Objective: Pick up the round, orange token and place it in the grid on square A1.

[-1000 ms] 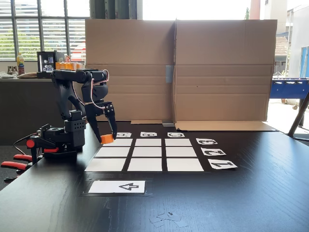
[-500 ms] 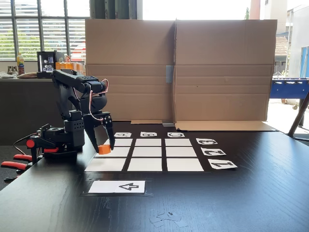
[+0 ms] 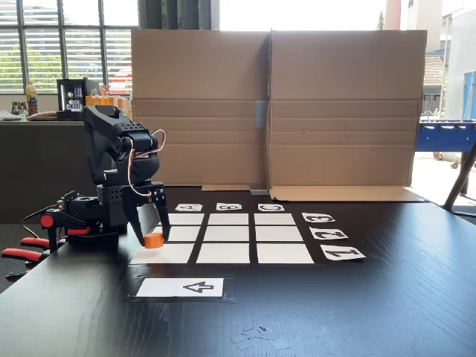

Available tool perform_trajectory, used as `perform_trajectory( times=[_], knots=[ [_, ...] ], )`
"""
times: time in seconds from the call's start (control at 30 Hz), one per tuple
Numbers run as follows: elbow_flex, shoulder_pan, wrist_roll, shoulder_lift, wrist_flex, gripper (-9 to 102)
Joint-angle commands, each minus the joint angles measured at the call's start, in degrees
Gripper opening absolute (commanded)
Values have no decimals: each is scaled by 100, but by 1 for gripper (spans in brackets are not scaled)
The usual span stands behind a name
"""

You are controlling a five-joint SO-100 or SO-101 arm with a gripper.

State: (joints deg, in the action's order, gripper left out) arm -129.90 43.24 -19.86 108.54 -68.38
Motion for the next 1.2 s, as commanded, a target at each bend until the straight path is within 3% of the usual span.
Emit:
perform_trajectory(
  times=[0.0,0.77,1.17],
  knots=[
    [0,-18,26,-35,123,0],
    [-158,-738,-167,-264,457,0],
    [-149,-703,-185,-281,483,8]
  ],
)
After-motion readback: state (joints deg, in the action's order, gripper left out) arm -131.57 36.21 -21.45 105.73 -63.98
